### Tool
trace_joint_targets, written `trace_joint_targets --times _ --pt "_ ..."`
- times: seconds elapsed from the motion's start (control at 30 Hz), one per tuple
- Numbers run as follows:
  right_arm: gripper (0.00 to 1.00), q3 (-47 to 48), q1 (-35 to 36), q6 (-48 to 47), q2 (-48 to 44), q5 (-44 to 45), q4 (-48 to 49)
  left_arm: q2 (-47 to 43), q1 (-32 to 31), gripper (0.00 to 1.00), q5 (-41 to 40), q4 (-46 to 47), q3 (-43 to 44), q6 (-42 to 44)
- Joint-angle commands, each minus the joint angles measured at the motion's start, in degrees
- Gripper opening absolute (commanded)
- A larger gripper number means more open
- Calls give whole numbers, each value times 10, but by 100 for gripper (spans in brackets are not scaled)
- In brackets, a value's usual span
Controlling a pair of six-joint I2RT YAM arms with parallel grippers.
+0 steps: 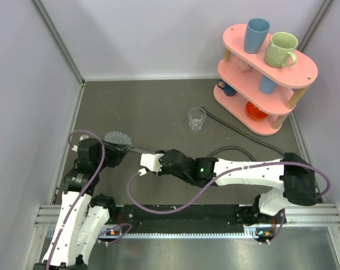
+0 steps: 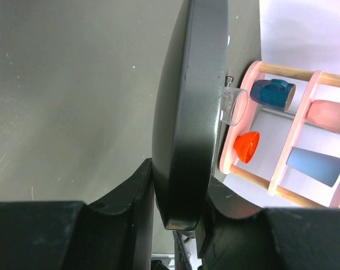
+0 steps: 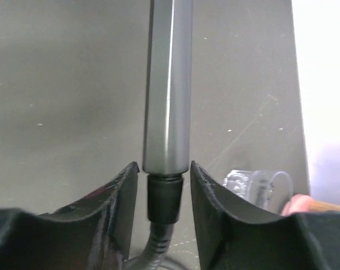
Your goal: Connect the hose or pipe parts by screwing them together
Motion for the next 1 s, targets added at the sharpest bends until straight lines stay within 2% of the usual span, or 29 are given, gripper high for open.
trace_joint_targets --times 0.0,0.03,0.07,0.13,0.23,0.27,0.33,0.37,0.47,0.5,0.57,0.6,0.67,0.8,0.87,0.97 --pt "31 46 9 -25 18 53 46 -21 -2 0 12 24 36 -21" --pt "23 47 9 -25 19 55 49 -24 -1 0 8 17 36 -21" --pt "7 47 8 -24 20 56 50 -25 -1 0 5 17 38 -14" --pt "0 47 7 -20 19 47 54 -30 -2 0 -2 33 36 2" --pt "0 52 -2 -2 14 0 48 -46 -1 0 27 86 4 41" --pt "0 54 -12 23 10 -25 43 -55 -2 0 44 176 -36 66" --pt "0 62 -47 52 -2 -123 31 -90 -2 0 100 284 -92 76" --pt "0 66 -62 83 -6 -159 28 -105 -1 0 109 371 -146 69" --pt "0 81 -128 138 -14 -318 14 -149 -1 0 114 457 -221 72" --pt "0 87 -149 151 -13 -409 13 -161 -1 0 113 489 -232 80" --pt "0 94 -202 184 -6 -503 7 -169 -2 0 121 526 -260 120" --pt "0 108 -214 189 8 -586 1 -175 -2 0 122 538 -266 131" --pt "0 123 -235 191 26 -629 -29 -181 -2 0 128 553 -284 147" --pt "0 170 -266 213 86 -792 -68 -190 -2 0 128 597 -318 149" --pt "2 175 -274 227 98 -820 -72 -190 -2 0 126 601 -327 148" --pt "11 164 -274 220 91 -782 -72 -190 -1 0 121 593 -332 146"
